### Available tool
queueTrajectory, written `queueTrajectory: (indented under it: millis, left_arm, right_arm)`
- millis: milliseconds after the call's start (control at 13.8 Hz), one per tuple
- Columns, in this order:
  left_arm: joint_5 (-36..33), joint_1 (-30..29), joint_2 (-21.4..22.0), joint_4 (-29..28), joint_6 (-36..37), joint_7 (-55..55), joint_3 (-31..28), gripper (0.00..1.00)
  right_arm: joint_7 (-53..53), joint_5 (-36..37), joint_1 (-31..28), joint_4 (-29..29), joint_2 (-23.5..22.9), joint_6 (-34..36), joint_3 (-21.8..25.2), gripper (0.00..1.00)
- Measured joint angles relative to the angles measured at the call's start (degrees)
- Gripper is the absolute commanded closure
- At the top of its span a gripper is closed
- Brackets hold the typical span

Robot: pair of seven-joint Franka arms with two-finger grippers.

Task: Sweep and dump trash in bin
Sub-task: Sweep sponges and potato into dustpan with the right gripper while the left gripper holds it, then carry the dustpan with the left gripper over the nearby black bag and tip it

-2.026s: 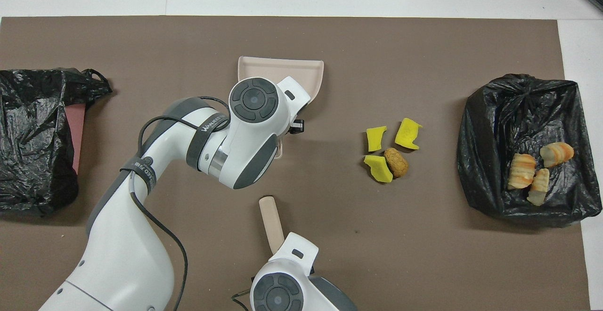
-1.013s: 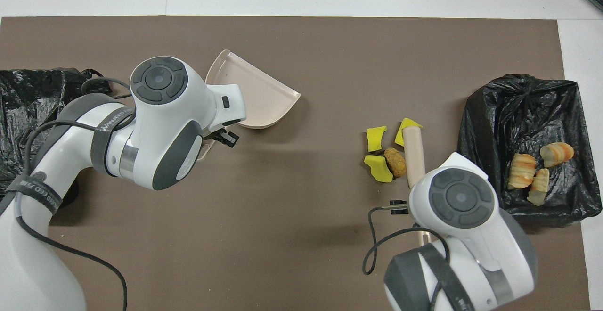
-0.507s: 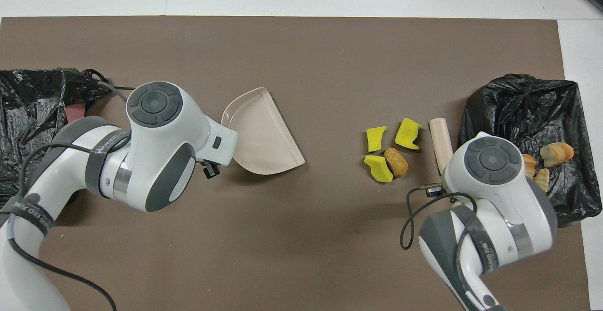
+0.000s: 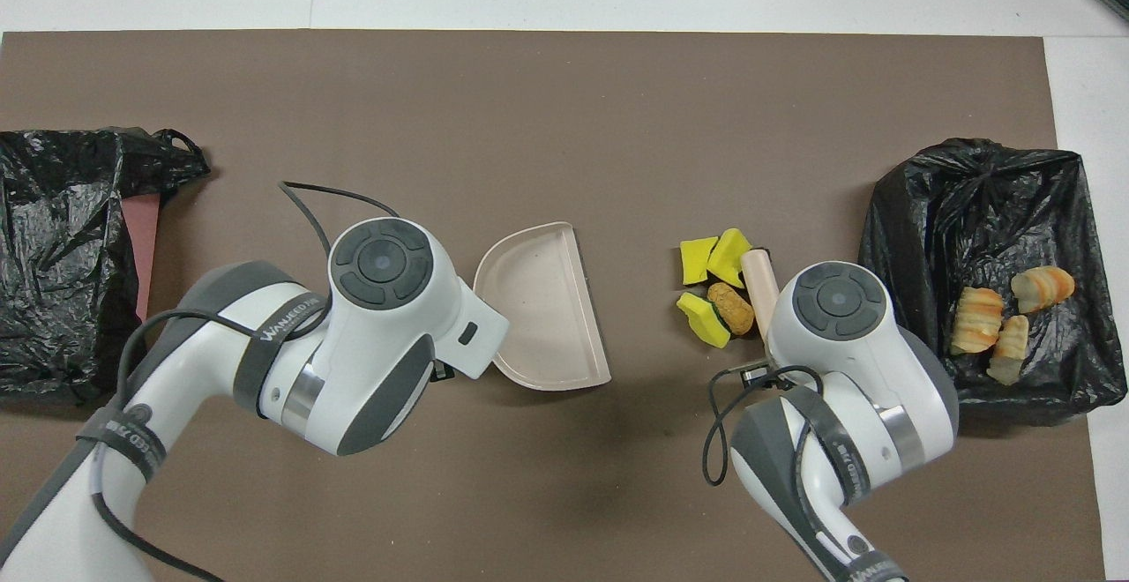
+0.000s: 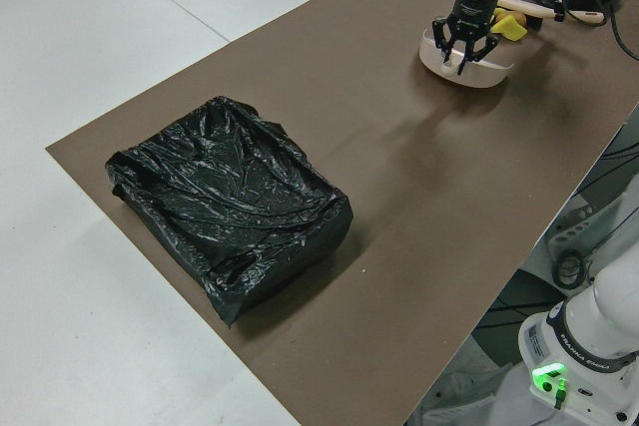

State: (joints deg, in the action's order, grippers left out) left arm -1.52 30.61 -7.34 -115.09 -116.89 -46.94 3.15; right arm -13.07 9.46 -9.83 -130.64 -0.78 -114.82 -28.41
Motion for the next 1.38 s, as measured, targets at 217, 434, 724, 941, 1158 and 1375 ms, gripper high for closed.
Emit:
queueTrajectory:
  millis: [217,434,724,941,1158,1375]
  left_arm:
    - [0.0,1.9,0.0,-1.8,-2.9,2.0,-0.1,1.0]
    - [0.0,2.9,0.0,-3.2,-5.4,3.7,-0.1,1.0]
    - [0.0,3.0,0.1,-5.1,-9.6,3.8,-0.1,1.0]
    - [0.0,2.8,0.2,-6.8,-13.0,3.7,-0.2,1.0]
    - [3.3,0.7,0.1,-6.9,-15.1,1.1,-0.7,1.0]
    - [10.0,-2.5,-0.3,-7.0,-17.7,-5.3,-1.0,1.0]
  right_arm:
    - [-0.1,-3.7,3.5,0.1,-0.9,-0.7,0.0,1.0]
    - [0.8,-13.3,7.5,0.9,-1.2,-1.2,-0.1,1.0]
    - [8.2,-27.3,9.8,3.3,-1.8,-1.3,-0.2,1.0]
    - [8.9,-28.9,9.8,7.1,-2.0,1.1,-0.2,1.0]
    - [8.8,-28.7,9.4,10.9,2.6,8.4,0.5,1.0]
    - [5.6,-24.3,8.6,11.0,8.4,14.3,1.0,1.0]
